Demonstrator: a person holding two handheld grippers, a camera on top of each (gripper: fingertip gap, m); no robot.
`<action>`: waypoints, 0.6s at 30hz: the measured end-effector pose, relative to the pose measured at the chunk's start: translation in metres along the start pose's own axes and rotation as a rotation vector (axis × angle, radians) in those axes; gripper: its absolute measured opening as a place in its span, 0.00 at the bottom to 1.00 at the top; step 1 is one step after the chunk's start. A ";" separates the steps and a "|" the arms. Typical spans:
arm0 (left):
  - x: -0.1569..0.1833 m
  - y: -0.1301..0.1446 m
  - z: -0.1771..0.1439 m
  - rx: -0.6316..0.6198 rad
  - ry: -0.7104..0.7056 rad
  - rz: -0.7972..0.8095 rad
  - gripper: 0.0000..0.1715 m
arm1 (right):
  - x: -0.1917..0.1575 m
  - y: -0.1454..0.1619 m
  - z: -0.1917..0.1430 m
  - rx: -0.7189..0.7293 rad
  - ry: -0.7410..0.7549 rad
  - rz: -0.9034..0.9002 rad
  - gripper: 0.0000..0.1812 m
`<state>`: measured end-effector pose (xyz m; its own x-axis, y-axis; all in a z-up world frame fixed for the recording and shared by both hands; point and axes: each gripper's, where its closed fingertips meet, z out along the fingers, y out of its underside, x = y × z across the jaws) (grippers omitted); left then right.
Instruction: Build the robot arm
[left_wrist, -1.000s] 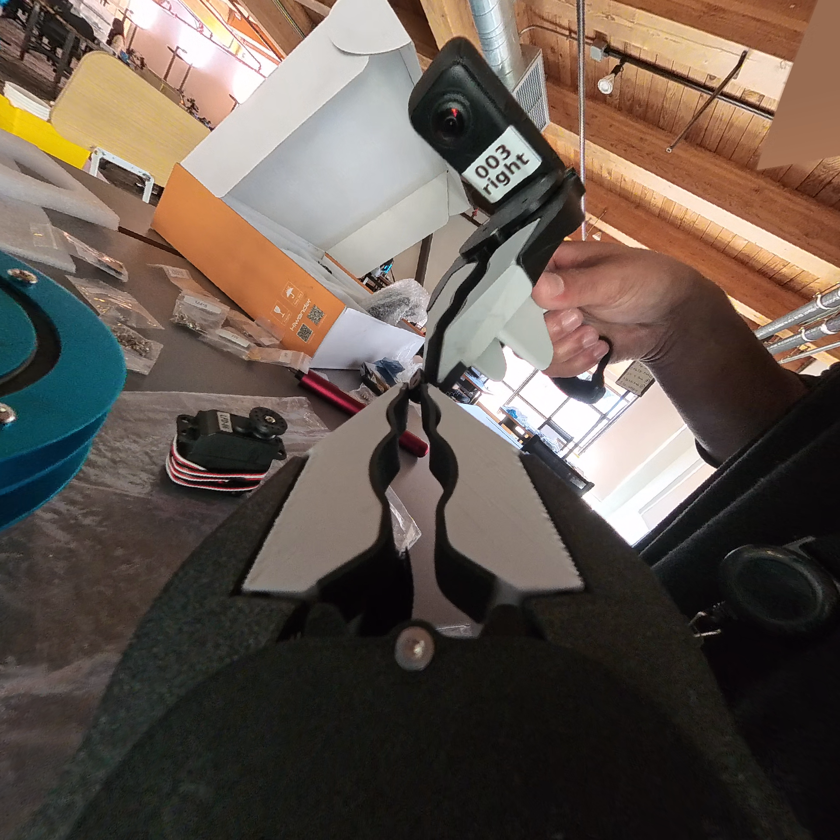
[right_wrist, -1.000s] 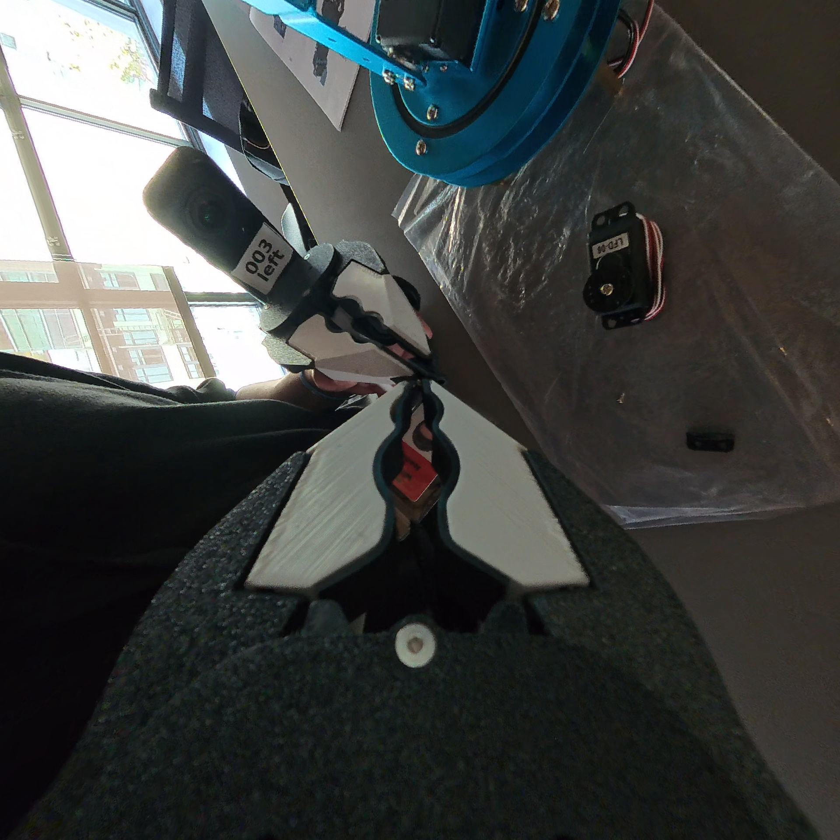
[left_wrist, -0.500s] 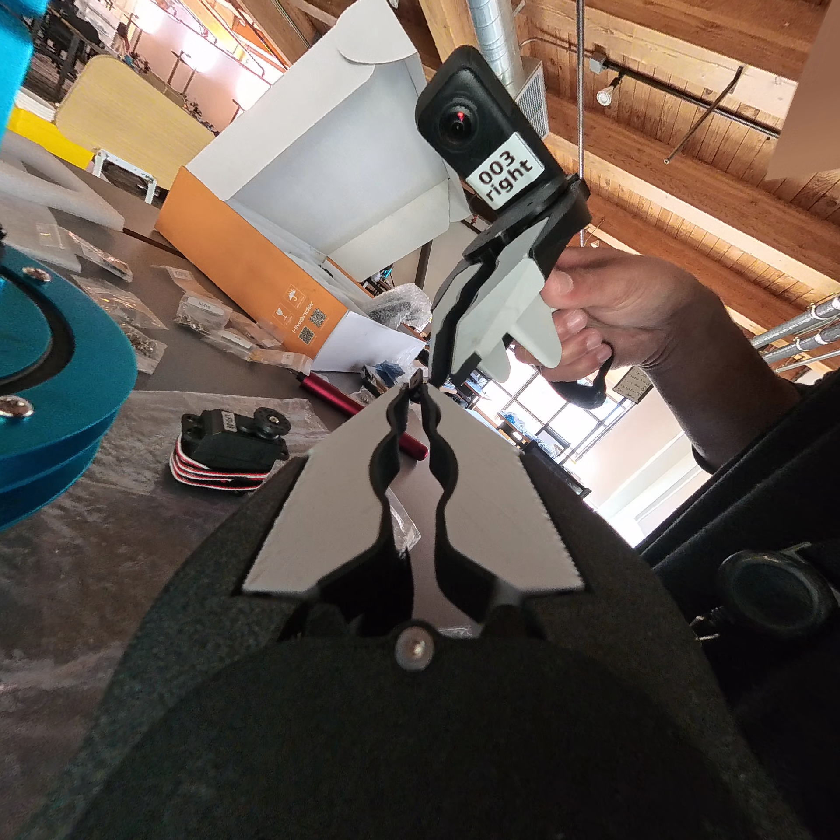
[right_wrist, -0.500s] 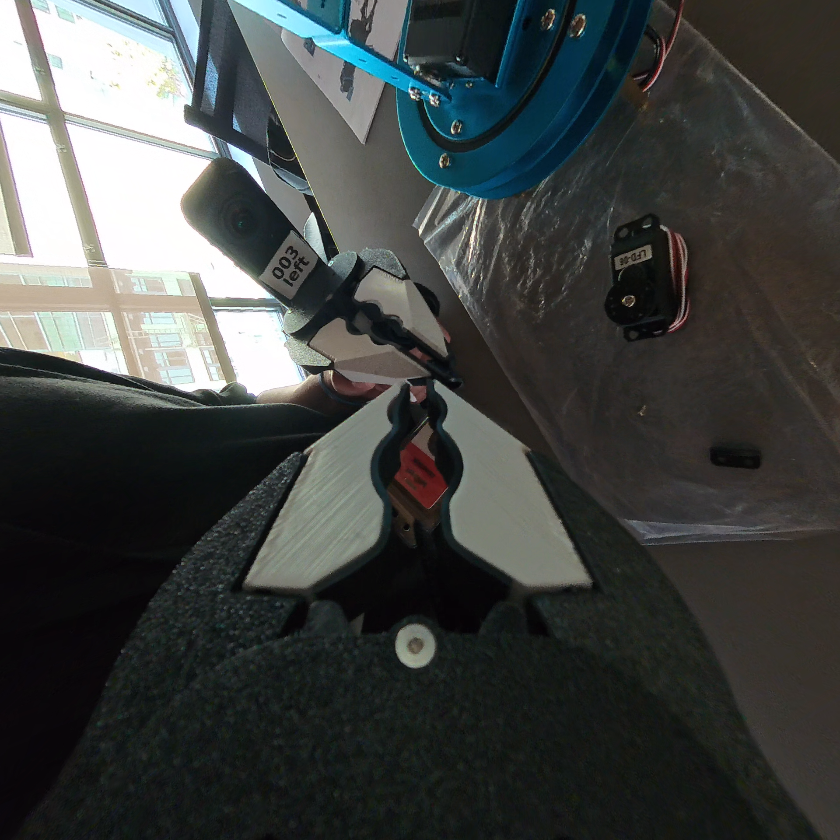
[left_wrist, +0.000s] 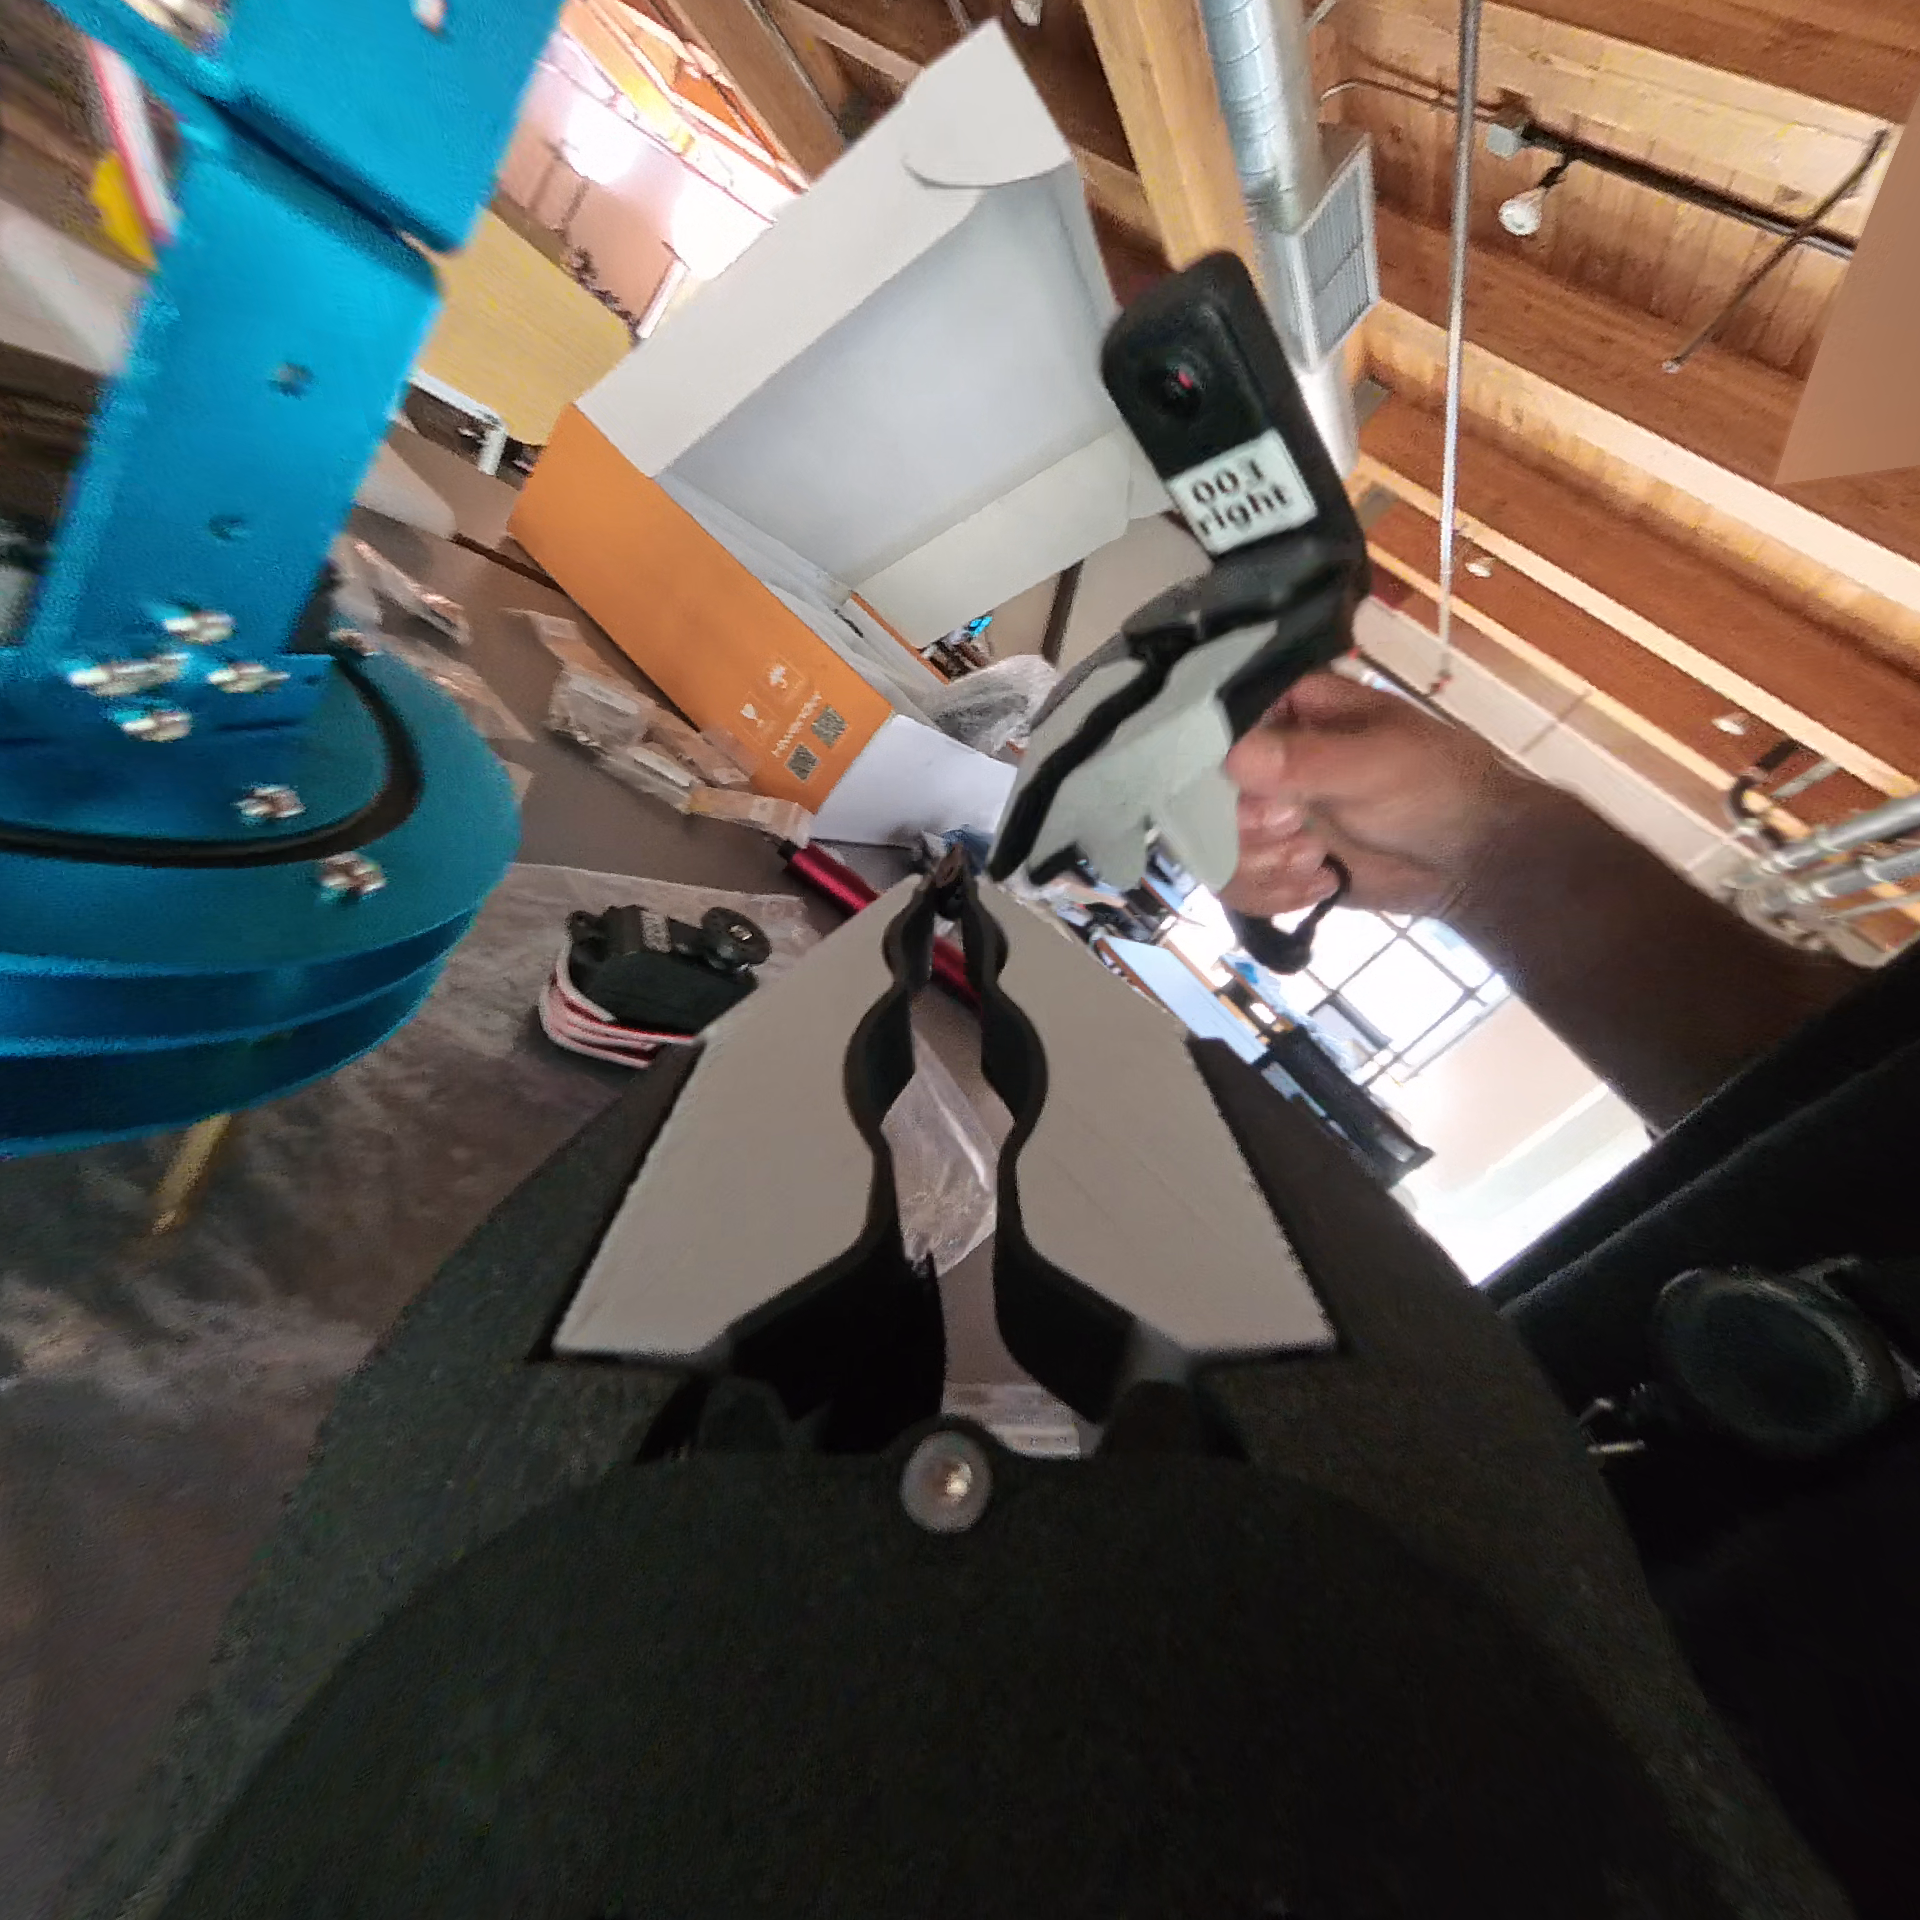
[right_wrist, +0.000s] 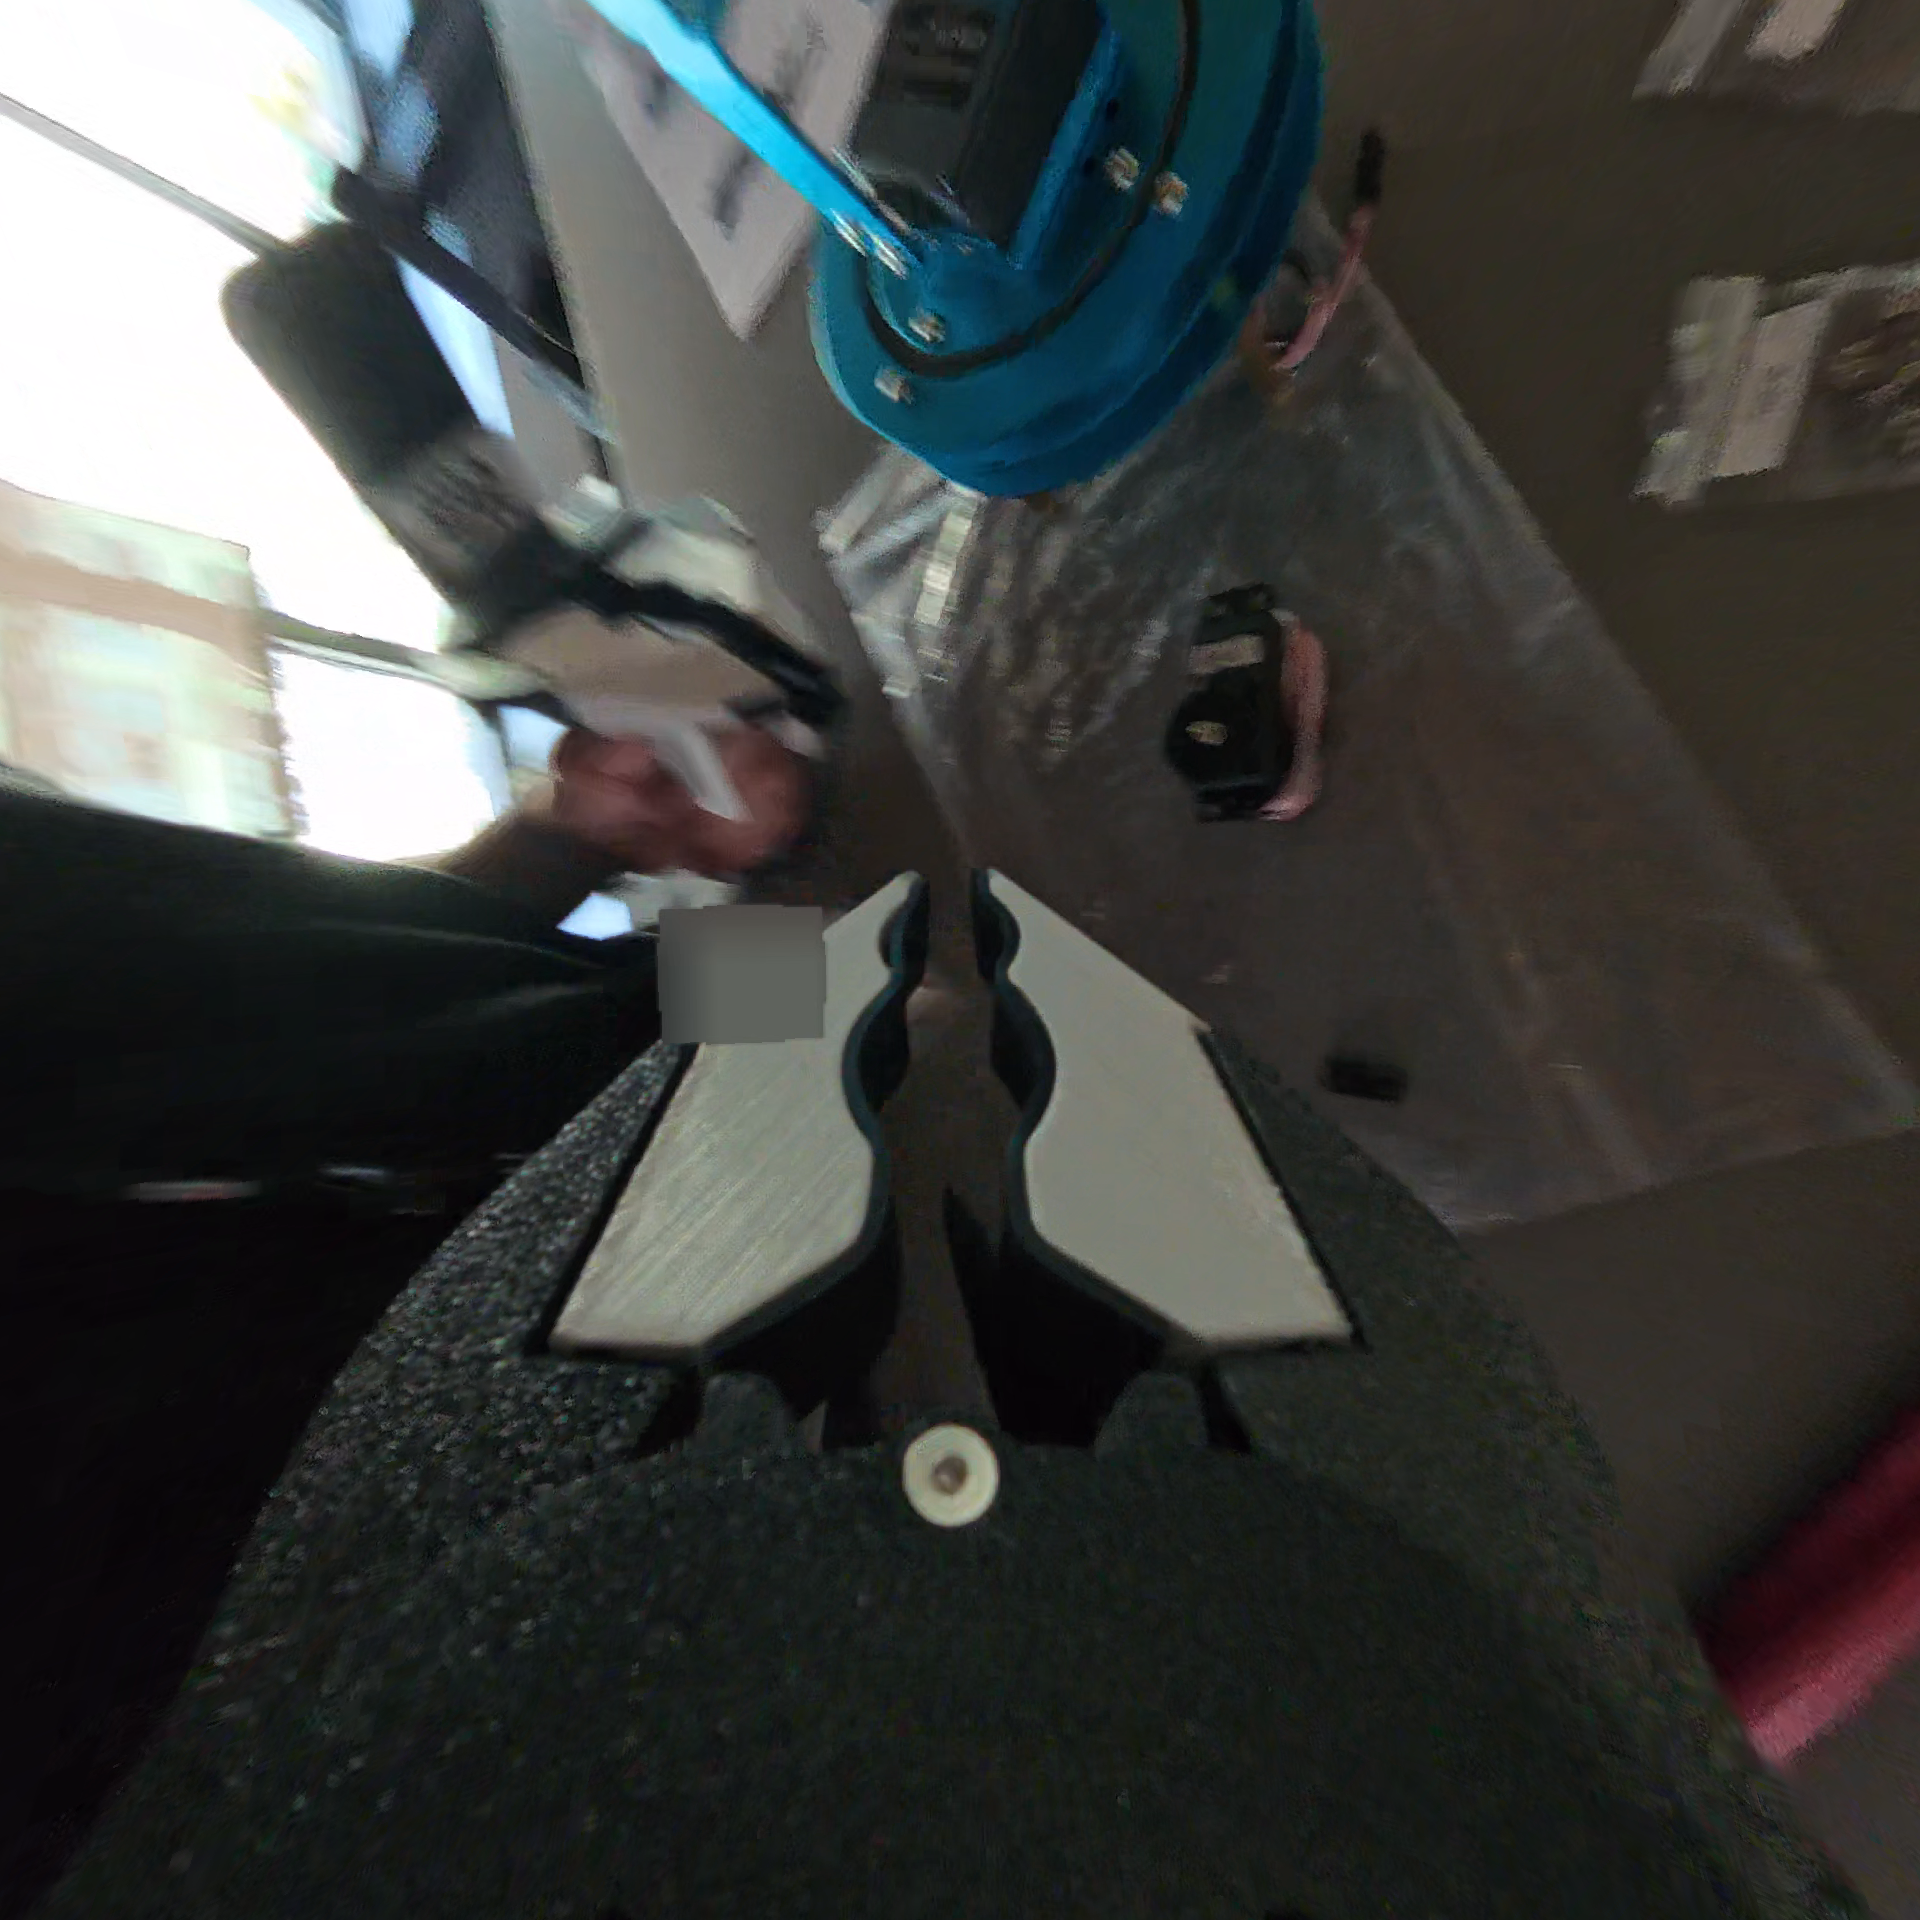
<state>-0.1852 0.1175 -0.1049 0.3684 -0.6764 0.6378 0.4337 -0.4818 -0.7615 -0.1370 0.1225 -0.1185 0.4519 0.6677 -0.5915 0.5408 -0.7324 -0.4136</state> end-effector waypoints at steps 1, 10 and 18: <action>-0.003 0.000 -0.007 -0.002 -0.026 -0.002 0.02 | 0.010 0.008 0.008 -0.004 0.063 -0.086 0.05; -0.027 0.007 -0.044 -0.150 -0.237 0.088 0.02 | 0.035 0.047 0.060 -0.009 0.207 -0.284 0.05; -0.040 0.034 -0.032 -0.329 -0.322 0.114 0.02 | 0.064 0.065 0.036 0.011 0.275 -0.341 0.07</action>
<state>-0.2112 0.1102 -0.1598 0.6572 -0.5532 0.5119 0.1110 -0.6007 -0.7917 -0.0984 0.1127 -0.2085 0.4220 0.8810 -0.2141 0.6847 -0.4645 -0.5617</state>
